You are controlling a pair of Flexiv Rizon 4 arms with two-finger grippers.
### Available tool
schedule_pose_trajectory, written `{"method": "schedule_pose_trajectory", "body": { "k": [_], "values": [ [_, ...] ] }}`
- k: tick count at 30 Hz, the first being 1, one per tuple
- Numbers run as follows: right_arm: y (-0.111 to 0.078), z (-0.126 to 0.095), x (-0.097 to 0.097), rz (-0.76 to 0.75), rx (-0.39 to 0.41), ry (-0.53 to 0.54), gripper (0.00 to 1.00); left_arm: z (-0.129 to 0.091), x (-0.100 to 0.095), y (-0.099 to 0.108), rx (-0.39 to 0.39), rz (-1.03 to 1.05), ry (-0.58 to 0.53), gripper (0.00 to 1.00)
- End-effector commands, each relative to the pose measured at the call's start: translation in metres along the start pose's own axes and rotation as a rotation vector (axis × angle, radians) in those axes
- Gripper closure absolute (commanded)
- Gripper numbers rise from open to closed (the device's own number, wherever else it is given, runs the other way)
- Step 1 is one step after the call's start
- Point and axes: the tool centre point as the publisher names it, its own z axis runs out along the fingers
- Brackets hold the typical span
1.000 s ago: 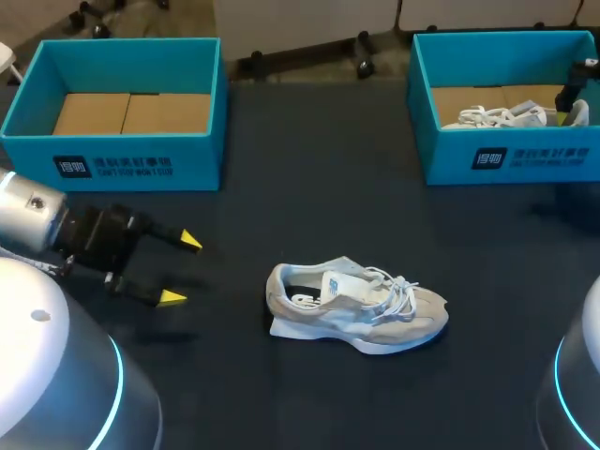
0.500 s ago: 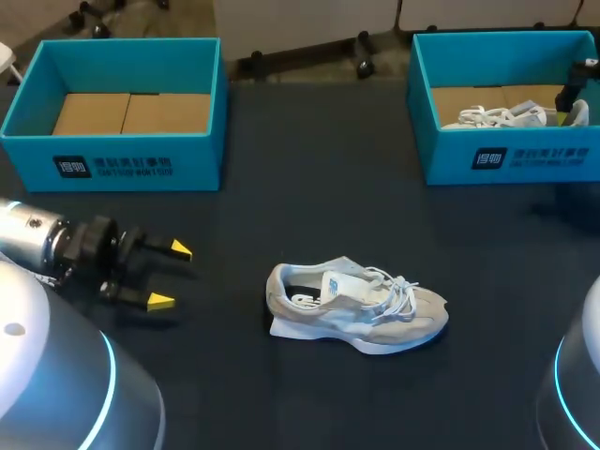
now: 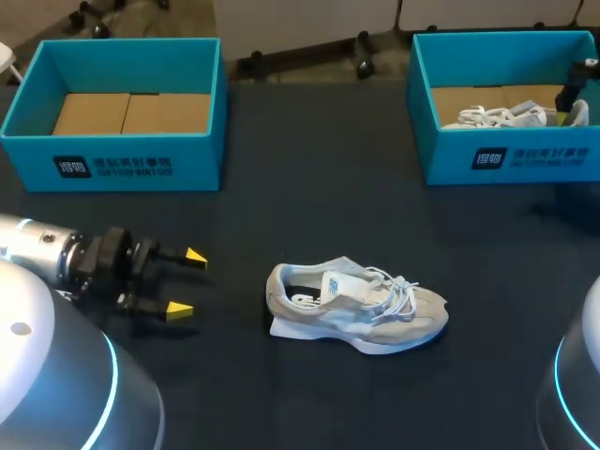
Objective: Take the shoe out of the shoebox, open the shoe tongue, remove and reinsert the insole, then place the shoe into the shoebox
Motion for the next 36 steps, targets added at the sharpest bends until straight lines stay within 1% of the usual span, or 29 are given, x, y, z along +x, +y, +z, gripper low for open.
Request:
{"method": "schedule_pose_trajectory", "body": {
  "k": [1,10,19,27,36],
  "values": [
    [0.0,0.0,0.0,0.001,0.0,0.0,0.0,0.017,0.004,-0.005,-0.012,-0.005,-0.029,0.0],
    [0.0,0.0,0.0,0.001,0.0,0.0,0.0,0.052,0.003,-0.008,0.008,-0.028,-0.025,0.0],
    [0.0,0.0,0.0,0.001,0.0,0.0,0.0,0.087,-0.002,-0.007,0.002,-0.023,-0.024,0.0],
    [0.0,0.0,0.0,0.001,0.0,0.0,0.0,0.102,-0.002,-0.006,-0.003,-0.022,-0.021,0.0],
    [0.0,0.0,0.0,0.001,0.0,0.0,0.0,0.112,-0.007,-0.003,0.005,-0.04,-0.035,0.0]
  ]
}}
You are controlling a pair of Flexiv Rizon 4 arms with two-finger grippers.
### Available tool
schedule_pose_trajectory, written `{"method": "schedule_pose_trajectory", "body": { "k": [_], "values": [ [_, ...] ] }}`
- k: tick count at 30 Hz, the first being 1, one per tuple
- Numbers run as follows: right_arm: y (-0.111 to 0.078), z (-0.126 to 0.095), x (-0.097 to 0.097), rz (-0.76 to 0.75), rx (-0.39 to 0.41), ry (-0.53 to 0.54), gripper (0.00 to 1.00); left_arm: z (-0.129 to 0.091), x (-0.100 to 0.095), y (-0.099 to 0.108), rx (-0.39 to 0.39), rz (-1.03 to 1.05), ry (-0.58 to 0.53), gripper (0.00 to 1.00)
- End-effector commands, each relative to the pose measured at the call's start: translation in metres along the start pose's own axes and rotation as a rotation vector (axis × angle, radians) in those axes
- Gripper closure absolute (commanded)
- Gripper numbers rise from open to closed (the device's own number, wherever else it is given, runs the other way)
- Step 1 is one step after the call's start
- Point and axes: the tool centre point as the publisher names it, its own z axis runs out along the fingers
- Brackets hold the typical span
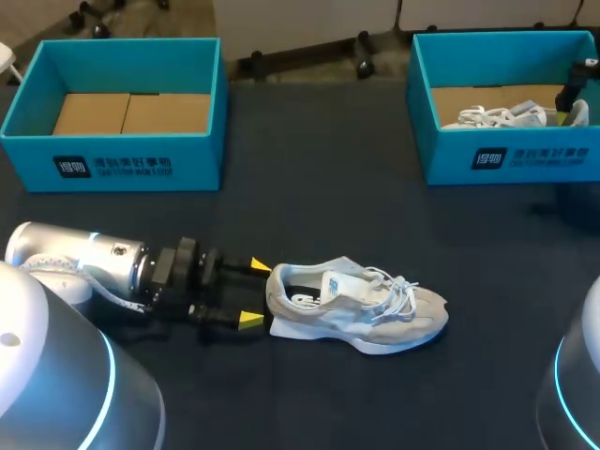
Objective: Take the shoe out of the shoebox, open the shoe tongue, remove and reinsert the insole, then place the shoe into the shoebox
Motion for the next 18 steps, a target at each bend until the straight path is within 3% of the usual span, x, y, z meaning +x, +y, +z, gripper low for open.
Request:
{"method": "schedule_pose_trajectory", "body": {
  "k": [1,18],
  "values": [
    [0.0,0.0,0.0,0.001,0.0,0.0,0.0,0.008,-0.002,0.003,0.001,0.001,-0.008,0.0],
    [0.0,0.0,0.0,0.001,0.0,0.0,0.0,0.033,-0.004,0.003,0.022,-0.017,-0.007,0.0]
  ]
}}
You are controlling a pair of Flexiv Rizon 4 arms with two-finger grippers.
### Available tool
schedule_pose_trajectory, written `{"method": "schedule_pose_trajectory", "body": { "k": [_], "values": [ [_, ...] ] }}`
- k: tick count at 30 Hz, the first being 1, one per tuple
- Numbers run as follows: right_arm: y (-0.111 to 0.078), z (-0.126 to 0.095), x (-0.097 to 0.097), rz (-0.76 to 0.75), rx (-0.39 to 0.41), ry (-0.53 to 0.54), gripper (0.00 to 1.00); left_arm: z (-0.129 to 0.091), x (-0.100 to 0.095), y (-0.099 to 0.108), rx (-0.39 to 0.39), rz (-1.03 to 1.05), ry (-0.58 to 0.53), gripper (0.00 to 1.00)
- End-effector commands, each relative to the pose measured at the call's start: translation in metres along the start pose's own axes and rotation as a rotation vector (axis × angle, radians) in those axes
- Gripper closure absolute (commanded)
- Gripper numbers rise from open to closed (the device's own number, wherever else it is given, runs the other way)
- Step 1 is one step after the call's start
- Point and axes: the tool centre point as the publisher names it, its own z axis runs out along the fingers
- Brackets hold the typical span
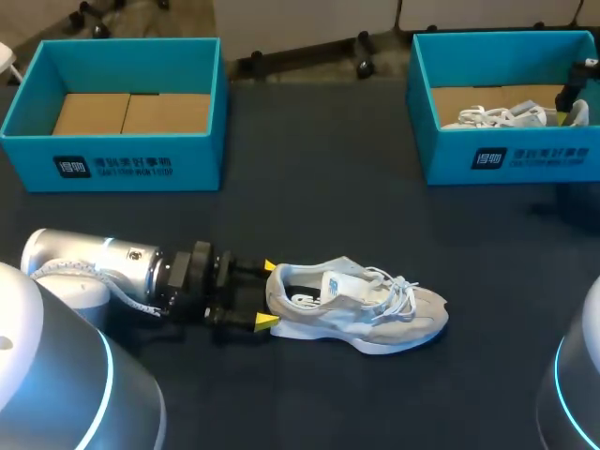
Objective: Take the shoe out of the shoebox, open the shoe tongue, remove and reinsert the insole, then place the shoe into the shoebox
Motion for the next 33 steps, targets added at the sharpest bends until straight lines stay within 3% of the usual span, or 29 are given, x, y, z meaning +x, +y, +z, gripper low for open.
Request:
{"method": "schedule_pose_trajectory", "body": {
  "k": [1,33],
  "values": [
    [0.0,0.0,0.0,0.001,0.0,0.0,0.0,0.01,-0.003,0.004,0.006,-0.005,0.004,0.0],
    [0.0,0.0,0.0,0.001,0.0,0.0,0.0,0.037,0.003,0.002,0.002,0.035,0.037,0.0]
  ]
}}
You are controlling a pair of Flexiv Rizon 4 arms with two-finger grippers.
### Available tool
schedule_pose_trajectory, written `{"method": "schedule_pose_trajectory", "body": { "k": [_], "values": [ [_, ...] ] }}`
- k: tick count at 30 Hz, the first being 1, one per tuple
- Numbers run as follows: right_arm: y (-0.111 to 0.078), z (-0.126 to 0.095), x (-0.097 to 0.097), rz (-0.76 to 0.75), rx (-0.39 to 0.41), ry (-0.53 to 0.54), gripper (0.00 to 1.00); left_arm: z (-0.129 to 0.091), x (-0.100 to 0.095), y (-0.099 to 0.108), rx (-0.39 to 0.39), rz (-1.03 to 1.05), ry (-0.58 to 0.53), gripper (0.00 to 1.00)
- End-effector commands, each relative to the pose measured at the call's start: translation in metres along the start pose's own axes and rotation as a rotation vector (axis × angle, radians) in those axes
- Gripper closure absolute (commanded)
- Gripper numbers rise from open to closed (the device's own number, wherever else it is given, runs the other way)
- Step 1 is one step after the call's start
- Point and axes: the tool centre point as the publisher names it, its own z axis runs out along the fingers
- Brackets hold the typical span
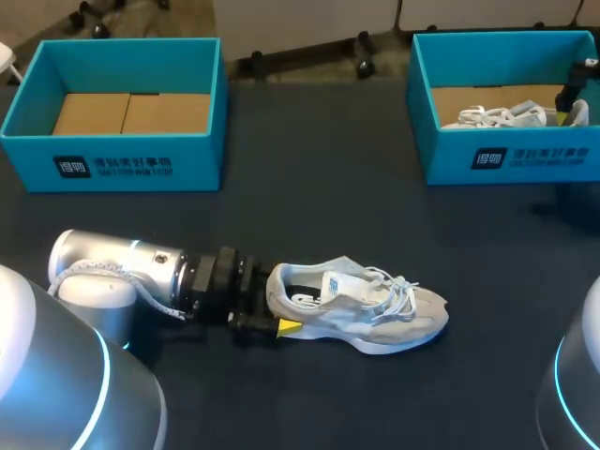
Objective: Take the shoe out of the shoebox, open the shoe tongue, remove and reinsert the insole, then place the shoe into the shoebox
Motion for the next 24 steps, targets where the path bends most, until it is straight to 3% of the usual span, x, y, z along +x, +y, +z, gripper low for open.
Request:
{"method": "schedule_pose_trajectory", "body": {
  "k": [1,20,21,22,24],
  "values": [
    [0.0001,0.0002,0.0003,0.001,0.0,0.0,0.0,0.0008,0.0013,0.0018,-0.002,0.003,0.007,0.0],
    [0.0001,0.0002,0.0003,0.001,0.0,0.0,0.0,0.0097,-0.0007,0.0086,-0.007,-0.005,0.002,0.0],
    [0.0001,0.0002,0.0003,0.001,0.0,0.0,0.0,0.0098,-0.001,0.0086,-0.004,-0.005,0.001,0.76],
    [0.0001,0.0002,0.0003,0.001,0.0,0.0,0.0,0.0098,-0.0015,0.0087,0.001,-0.008,-0.002,1.0],
    [0.0001,0.0002,0.0003,0.001,0.0,0.0,0.0,0.009,-0.0027,0.009,0.009,-0.016,-0.005,1.0]
  ]
}}
